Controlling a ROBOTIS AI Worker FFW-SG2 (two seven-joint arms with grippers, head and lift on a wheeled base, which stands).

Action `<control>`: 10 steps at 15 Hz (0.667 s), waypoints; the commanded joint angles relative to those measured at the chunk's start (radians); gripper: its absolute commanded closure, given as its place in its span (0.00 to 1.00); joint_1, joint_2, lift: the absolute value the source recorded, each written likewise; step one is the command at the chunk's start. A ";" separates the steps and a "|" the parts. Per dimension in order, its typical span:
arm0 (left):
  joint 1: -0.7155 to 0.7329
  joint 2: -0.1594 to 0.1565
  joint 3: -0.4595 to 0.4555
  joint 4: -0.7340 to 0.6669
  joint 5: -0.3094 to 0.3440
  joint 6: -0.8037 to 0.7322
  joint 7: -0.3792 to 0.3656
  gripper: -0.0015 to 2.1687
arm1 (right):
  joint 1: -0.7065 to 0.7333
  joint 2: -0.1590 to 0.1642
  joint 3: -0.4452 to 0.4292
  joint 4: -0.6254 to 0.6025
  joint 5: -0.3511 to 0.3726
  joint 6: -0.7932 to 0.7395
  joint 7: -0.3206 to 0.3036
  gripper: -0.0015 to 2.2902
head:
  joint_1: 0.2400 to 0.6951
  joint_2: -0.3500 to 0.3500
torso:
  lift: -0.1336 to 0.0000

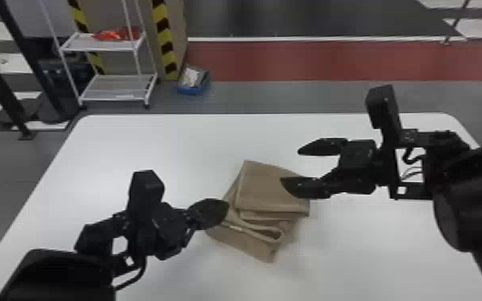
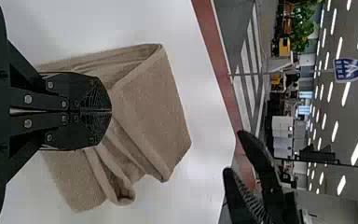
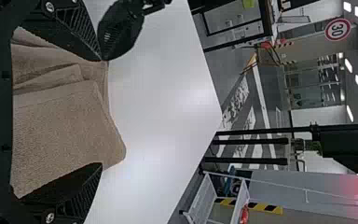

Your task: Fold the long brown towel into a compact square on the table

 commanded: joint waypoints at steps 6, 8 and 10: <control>-0.112 0.071 0.082 0.253 -0.010 -0.082 0.007 0.99 | -0.035 -0.016 0.006 0.046 -0.025 -0.007 0.003 0.04 | 1.00 0.62 | 0.07; -0.108 0.071 0.073 0.261 -0.013 -0.085 -0.008 0.99 | -0.049 0.003 0.021 0.060 -0.019 -0.013 0.003 0.04 | 1.00 0.63 | 0.07; -0.100 0.071 0.063 0.250 -0.022 -0.085 -0.016 0.99 | -0.060 0.010 0.031 0.072 -0.017 -0.019 0.002 0.04 | 1.00 0.64 | 0.07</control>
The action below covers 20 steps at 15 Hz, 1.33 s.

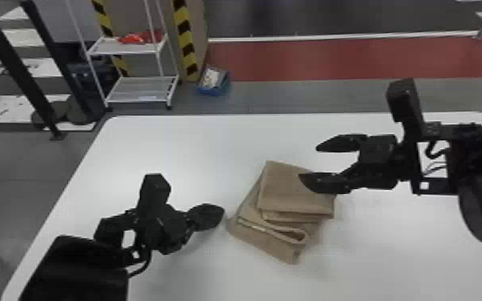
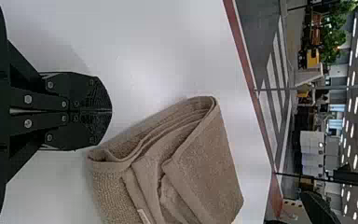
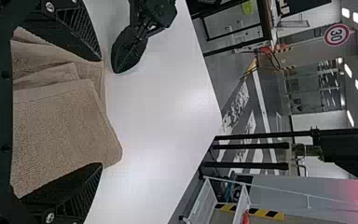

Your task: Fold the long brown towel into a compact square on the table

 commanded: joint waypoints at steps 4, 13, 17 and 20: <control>0.102 -0.006 -0.007 -0.118 -0.007 0.027 -0.027 0.99 | -0.041 0.006 0.038 0.057 0.024 -0.026 -0.005 0.04 | 1.00 0.65 | 0.07; 0.183 -0.098 -0.044 -0.226 -0.058 0.061 -0.053 0.99 | -0.222 -0.089 0.363 0.140 0.209 -0.053 0.097 0.04 | 1.00 0.62 | 0.07; 0.191 -0.098 -0.044 -0.239 -0.062 0.061 -0.042 0.99 | -0.257 -0.143 0.471 0.130 0.395 -0.072 0.123 0.08 | 1.00 0.60 | 0.07; 0.197 -0.098 -0.042 -0.265 -0.065 0.095 -0.027 0.97 | -0.283 -0.175 0.534 0.115 0.453 -0.078 0.163 0.10 | 1.00 0.58 | 0.07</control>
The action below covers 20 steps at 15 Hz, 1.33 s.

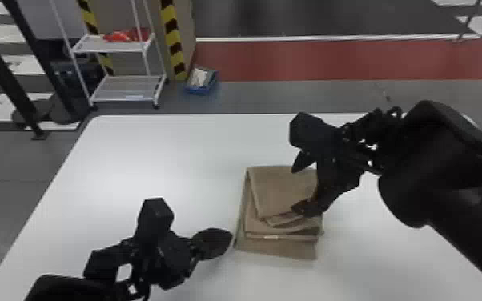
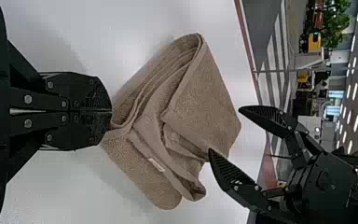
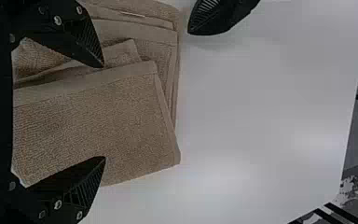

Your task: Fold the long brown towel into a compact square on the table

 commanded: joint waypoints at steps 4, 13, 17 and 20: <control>0.002 -0.003 0.007 -0.028 -0.001 0.026 0.012 0.72 | -0.037 -0.080 0.100 -0.031 0.077 -0.003 0.007 0.13 | 1.00 0.56 | 0.07; 0.026 -0.003 0.017 -0.080 0.013 0.041 0.016 0.11 | -0.050 -0.082 0.199 -0.048 0.114 0.009 0.021 0.15 | 1.00 0.57 | 0.07; 0.048 -0.003 0.020 -0.112 0.028 0.038 0.018 0.11 | -0.048 -0.074 0.212 -0.031 0.130 0.006 0.019 0.20 | 1.00 0.57 | 0.07; 0.058 -0.003 0.026 -0.135 0.048 0.038 0.019 0.11 | -0.045 -0.065 0.214 -0.030 0.131 0.006 0.019 0.26 | 1.00 0.57 | 0.07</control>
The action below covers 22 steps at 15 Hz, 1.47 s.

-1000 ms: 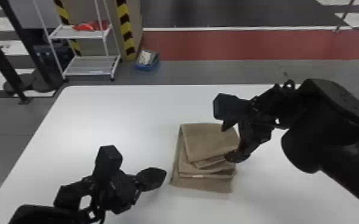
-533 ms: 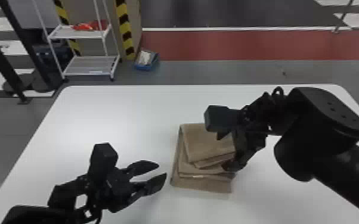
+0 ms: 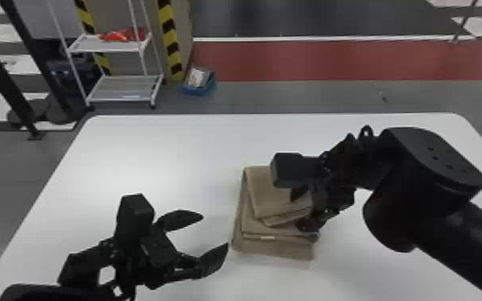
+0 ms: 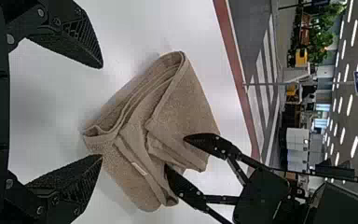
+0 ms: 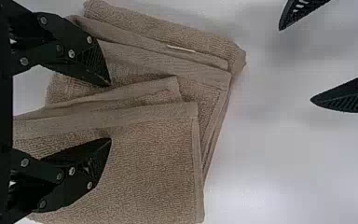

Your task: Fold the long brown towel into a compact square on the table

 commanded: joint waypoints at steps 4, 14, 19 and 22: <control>0.016 -0.003 0.005 -0.018 0.017 0.000 -0.001 0.11 | 0.003 0.015 0.001 0.001 0.000 -0.006 0.000 0.34 | 1.00 0.59 | 0.07; 0.020 -0.003 0.017 -0.021 0.040 -0.006 -0.003 0.11 | 0.026 0.039 -0.053 -0.005 -0.001 0.000 0.000 0.49 | 1.00 0.61 | 0.07; 0.014 -0.003 0.019 -0.015 0.047 -0.006 -0.006 0.11 | 0.050 0.038 -0.110 -0.097 -0.029 0.061 0.034 0.49 | 1.00 0.61 | 0.07; 0.014 -0.003 0.019 -0.012 0.055 -0.006 -0.012 0.11 | 0.081 0.038 -0.124 -0.149 -0.030 0.098 0.064 0.49 | 1.00 0.62 | 0.07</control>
